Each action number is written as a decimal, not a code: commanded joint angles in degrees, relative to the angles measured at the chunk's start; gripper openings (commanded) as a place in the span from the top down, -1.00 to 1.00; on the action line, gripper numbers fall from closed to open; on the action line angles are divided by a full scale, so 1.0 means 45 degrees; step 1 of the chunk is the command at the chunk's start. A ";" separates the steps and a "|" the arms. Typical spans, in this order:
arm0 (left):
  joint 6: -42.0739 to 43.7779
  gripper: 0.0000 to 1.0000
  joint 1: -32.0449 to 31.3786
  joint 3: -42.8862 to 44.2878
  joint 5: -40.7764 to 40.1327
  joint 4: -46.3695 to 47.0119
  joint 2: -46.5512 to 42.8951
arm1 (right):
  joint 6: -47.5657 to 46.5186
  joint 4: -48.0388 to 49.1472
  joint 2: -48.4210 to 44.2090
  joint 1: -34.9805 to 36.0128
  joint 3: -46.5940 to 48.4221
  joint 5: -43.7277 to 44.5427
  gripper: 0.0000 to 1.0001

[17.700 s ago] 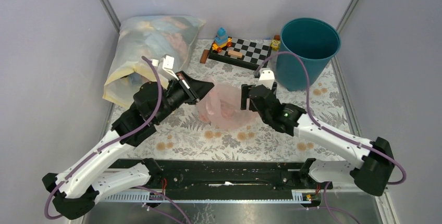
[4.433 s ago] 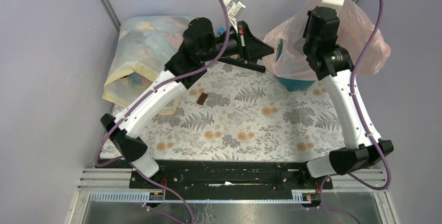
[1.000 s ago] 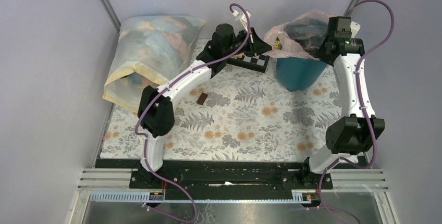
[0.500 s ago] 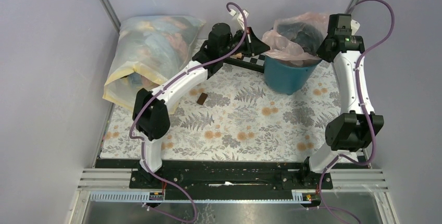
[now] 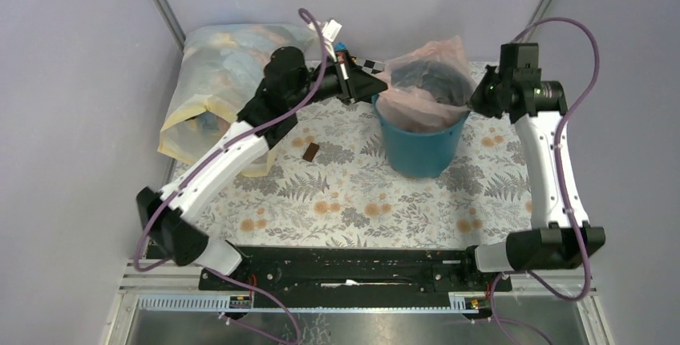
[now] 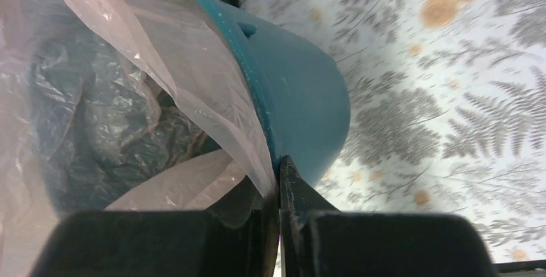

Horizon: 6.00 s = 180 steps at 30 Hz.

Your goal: Put the trash bags into the trash bin

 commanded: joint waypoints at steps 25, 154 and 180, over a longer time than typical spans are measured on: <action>0.1905 1.00 0.0138 -0.2629 -0.4094 -0.4704 -0.5841 | 0.6195 0.4886 -0.2284 0.7965 -0.3469 0.5339 0.11; 0.1927 1.00 0.2795 -0.8744 -0.7220 -0.2489 -0.5604 | -1.0443 1.0985 -0.2543 0.5007 -0.4690 -0.8968 -0.50; 0.2136 1.00 0.2796 -0.8415 -0.6849 -0.2629 -0.5075 | -1.6454 0.9883 0.1981 0.7400 -0.1377 -0.8084 0.49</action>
